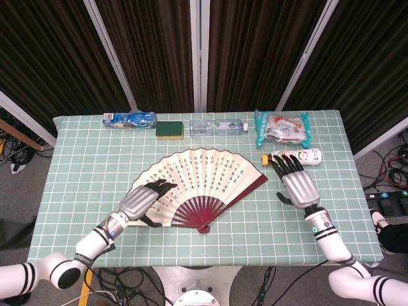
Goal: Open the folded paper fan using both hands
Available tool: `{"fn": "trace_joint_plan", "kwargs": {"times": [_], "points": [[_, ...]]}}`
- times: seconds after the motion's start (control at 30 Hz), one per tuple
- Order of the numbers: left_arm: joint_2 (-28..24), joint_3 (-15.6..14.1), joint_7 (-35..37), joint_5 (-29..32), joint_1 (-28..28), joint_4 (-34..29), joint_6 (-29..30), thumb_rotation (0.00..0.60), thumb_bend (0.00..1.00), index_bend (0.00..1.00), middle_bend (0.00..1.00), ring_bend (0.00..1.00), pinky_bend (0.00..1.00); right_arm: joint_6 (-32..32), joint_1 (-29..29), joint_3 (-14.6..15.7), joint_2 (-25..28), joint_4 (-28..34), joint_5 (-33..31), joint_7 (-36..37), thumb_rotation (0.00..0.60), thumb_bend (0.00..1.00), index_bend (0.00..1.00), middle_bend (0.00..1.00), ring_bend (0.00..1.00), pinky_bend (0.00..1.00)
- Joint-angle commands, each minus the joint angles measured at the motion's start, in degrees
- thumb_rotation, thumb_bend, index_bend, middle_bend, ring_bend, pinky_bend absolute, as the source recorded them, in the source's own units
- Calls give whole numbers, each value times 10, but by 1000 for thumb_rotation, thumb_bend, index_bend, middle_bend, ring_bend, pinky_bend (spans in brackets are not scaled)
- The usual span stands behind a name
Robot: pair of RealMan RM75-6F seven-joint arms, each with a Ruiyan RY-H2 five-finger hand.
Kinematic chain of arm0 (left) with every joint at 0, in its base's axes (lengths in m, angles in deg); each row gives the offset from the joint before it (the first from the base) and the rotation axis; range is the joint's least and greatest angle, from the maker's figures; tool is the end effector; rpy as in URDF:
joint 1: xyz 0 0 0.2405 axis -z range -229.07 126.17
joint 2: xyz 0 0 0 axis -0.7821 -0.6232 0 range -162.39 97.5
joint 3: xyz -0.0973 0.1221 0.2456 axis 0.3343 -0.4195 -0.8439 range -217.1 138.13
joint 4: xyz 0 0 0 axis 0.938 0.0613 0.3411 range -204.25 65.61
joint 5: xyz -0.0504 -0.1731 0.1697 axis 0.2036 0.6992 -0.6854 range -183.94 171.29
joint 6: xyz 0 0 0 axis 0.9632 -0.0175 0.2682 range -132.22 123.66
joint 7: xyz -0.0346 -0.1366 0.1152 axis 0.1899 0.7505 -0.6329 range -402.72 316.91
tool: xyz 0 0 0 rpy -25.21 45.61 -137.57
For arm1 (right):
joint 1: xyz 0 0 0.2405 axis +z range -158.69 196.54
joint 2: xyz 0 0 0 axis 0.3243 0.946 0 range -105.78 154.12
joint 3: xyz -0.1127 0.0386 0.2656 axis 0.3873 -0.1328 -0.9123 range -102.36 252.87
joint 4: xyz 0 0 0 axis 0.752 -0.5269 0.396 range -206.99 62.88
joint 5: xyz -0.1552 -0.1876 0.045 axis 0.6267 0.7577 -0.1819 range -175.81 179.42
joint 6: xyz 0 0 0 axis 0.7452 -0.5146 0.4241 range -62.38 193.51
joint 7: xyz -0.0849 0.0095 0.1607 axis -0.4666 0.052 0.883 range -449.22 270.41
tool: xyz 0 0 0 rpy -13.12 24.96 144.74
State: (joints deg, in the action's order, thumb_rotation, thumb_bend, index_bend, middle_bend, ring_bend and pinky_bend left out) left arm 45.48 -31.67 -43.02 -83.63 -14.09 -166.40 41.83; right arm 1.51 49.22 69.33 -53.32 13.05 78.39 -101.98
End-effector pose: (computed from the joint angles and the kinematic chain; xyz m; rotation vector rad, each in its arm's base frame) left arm -0.1636 0.3485 -0.0481 -2.0503 -1.2433 -1.0130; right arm -0.2610 -0.3745 0.0205 1.7538 -0.8141 0.8758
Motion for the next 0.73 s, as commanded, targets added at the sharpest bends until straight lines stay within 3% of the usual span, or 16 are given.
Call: {"fn": "trace_joint_plan", "kwargs": {"times": [0.03,0.33,0.43,0.73], "points": [[-47,10,92,-44,-31,38,61,600,0,62,106,55,177,-11,-17,2,38,12,9,44,600,224,41,40,0,0],[-69,9,-25,25,-158,105,271,600,0,173,154,79,177,-89,-97,20,136,27,42,194,600,307,72,75,0,0],[-73,-8,-51,30,-207,106,334,600,0,186,167,79,176,-139,-137,31,152,33,52,216,600,307,77,81,0,0],[-104,-68,-81,-3,-311,43,441,600,0,186,170,79,175,-230,-224,62,164,59,76,220,600,308,81,93,0,0]]}}
